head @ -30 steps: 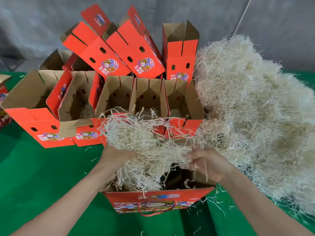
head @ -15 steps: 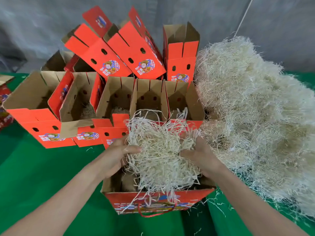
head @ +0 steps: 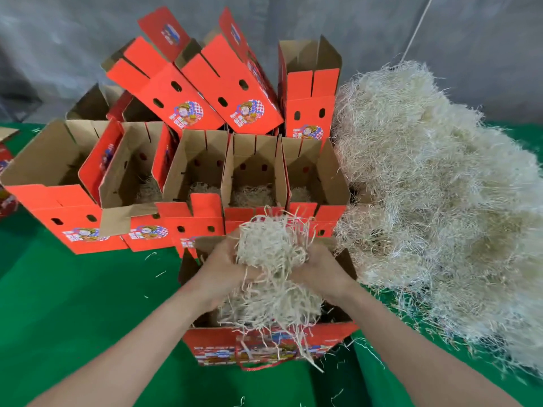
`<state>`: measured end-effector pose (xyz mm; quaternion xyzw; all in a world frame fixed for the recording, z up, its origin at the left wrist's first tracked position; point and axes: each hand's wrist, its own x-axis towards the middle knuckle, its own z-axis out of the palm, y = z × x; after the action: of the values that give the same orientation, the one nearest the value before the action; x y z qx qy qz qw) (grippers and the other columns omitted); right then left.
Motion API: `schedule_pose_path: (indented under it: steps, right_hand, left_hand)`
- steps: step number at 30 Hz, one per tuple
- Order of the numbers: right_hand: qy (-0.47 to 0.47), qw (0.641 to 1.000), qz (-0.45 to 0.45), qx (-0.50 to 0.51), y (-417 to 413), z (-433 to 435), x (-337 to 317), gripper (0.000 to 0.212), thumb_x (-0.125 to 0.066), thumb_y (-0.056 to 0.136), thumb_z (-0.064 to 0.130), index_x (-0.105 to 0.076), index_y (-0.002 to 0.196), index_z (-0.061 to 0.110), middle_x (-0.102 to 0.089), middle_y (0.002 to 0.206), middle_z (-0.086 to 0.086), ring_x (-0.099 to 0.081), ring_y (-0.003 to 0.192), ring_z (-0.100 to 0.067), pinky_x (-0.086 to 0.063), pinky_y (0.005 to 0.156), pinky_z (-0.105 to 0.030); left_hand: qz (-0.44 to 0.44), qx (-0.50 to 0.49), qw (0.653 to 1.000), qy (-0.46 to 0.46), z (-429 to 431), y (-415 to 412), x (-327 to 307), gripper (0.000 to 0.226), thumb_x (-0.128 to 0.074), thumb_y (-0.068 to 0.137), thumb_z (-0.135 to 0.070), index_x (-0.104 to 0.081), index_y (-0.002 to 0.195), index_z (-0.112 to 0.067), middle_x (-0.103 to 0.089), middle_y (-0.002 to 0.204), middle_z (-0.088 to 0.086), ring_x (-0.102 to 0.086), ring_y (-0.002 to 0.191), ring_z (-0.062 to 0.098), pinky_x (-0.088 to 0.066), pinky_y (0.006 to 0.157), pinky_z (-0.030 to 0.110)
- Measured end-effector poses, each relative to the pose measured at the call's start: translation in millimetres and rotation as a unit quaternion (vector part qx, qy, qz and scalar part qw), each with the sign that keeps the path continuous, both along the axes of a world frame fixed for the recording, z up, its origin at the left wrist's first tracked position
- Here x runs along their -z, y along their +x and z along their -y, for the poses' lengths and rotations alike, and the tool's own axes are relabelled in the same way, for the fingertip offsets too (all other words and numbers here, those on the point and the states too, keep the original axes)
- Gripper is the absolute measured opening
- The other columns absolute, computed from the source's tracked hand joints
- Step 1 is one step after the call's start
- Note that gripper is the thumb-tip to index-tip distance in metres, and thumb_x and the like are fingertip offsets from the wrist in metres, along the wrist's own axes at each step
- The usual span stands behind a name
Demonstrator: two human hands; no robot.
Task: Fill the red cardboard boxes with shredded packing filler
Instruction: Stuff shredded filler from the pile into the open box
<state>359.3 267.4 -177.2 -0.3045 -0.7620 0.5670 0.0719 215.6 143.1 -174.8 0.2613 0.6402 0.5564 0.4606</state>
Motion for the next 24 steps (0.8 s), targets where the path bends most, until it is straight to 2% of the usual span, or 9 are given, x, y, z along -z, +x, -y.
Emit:
schedule_pose_path:
  steps: [3, 5, 7, 10, 14, 16, 19, 21, 24]
  right_hand:
    - [0.024, 0.994, 0.001, 0.102, 12, -19, -6, 0.023, -0.059, 0.081, -0.008, -0.058, 0.082, 0.016, -0.063, 0.05, 0.001, -0.055, 0.042, -0.011, -0.044, 0.042, -0.021]
    - [0.023, 0.99, 0.012, 0.141, 20, -30, -7, 0.025, -0.059, 0.085, -0.005, -0.049, 0.073, 0.015, -0.048, 0.036, 0.006, -0.04, 0.029, -0.006, -0.032, 0.032, -0.016]
    - [0.022, 0.983, 0.02, 0.184, 24, -36, -5, 0.019, -0.058, 0.085, -0.002, -0.048, 0.075, 0.011, -0.053, 0.051, -0.005, -0.05, 0.042, -0.016, -0.04, 0.037, -0.026]
    - [-0.043, 0.972, -0.001, 0.23, 25, -39, -6, 0.019, -0.06, 0.085, 0.003, -0.048, 0.1, 0.004, -0.062, 0.091, -0.01, -0.059, 0.084, -0.022, -0.054, 0.073, -0.032]
    - [-0.156, 0.948, -0.082, 0.264, 11, -36, -8, 0.077, -0.065, 0.083, 0.009, -0.016, 0.142, 0.004, -0.056, 0.109, -0.005, -0.05, 0.109, -0.023, -0.037, 0.103, -0.049]
    - [-0.158, 0.955, -0.068, 0.241, 8, -33, -8, 0.081, -0.067, 0.079, 0.009, -0.017, 0.143, 0.007, -0.052, 0.118, -0.009, -0.051, 0.11, -0.024, -0.04, 0.1, -0.043]
    - [-0.13, 0.986, 0.007, 0.107, 19, -28, -14, 0.056, -0.066, 0.081, 0.011, -0.036, 0.127, 0.013, -0.047, 0.098, 0.009, -0.056, 0.086, 0.002, -0.04, 0.082, -0.015]
    - [-0.106, 0.992, 0.051, 0.037, 30, -28, -14, 0.053, -0.07, 0.078, 0.007, -0.04, 0.119, 0.023, -0.051, 0.109, 0.006, -0.058, 0.095, 0.01, -0.044, 0.085, -0.008]
    - [-0.098, 0.99, 0.102, 0.003, 32, -23, -6, 0.086, -0.077, 0.073, 0.014, -0.024, 0.141, 0.014, -0.048, 0.135, -0.008, -0.053, 0.117, -0.017, -0.039, 0.105, -0.035]
  left_hand:
    - [-0.117, 0.006, 0.991, -0.065, 9, -27, -9, 0.066, -0.079, 0.068, -0.003, -0.051, 0.125, -0.021, -0.057, 0.119, -0.012, -0.056, 0.105, 0.008, -0.044, 0.092, 0.023]
    - [-0.143, 0.016, 0.986, -0.087, 18, -41, -14, 0.072, -0.08, 0.069, -0.01, -0.046, 0.132, -0.019, -0.04, 0.122, -0.014, -0.042, 0.111, 0.006, -0.031, 0.096, 0.022]
    - [-0.078, 0.051, 0.994, -0.06, 27, -47, -20, 0.056, -0.083, 0.062, -0.021, -0.057, 0.111, -0.026, -0.048, 0.121, -0.016, -0.048, 0.1, -0.002, -0.035, 0.086, 0.015]
    - [0.115, 0.032, 0.993, -0.007, 33, -49, -22, 0.037, -0.073, 0.062, -0.045, -0.068, 0.091, -0.023, -0.07, 0.097, -0.005, -0.065, 0.081, 0.005, -0.048, 0.071, 0.021]
    - [0.08, 0.113, 0.989, -0.044, 19, -38, -15, 0.047, -0.061, 0.078, 0.004, -0.056, 0.116, -0.022, -0.067, 0.112, 0.006, -0.062, 0.1, 0.019, -0.047, 0.092, 0.035]
    - [-0.059, 0.226, 0.964, -0.126, 9, -23, -10, 0.045, -0.063, 0.078, 0.002, -0.054, 0.109, -0.028, -0.066, 0.104, -0.008, -0.062, 0.089, 0.002, -0.049, 0.082, 0.018]
    - [-0.194, 0.214, 0.938, -0.194, -2, -14, 1, 0.044, -0.063, 0.073, -0.001, -0.053, 0.114, -0.014, -0.059, 0.092, -0.002, -0.055, 0.075, 0.007, -0.044, 0.067, 0.017]
    - [-0.146, 0.144, 0.965, -0.165, -4, -18, 8, 0.045, -0.062, 0.075, 0.004, -0.052, 0.117, -0.01, -0.063, 0.098, 0.001, -0.058, 0.086, 0.011, -0.045, 0.073, 0.018]
    - [0.022, 0.054, 0.994, -0.087, -5, -17, 7, 0.039, -0.057, 0.079, 0.013, -0.058, 0.104, -0.017, -0.069, 0.093, 0.002, -0.063, 0.081, 0.014, -0.05, 0.069, 0.023]
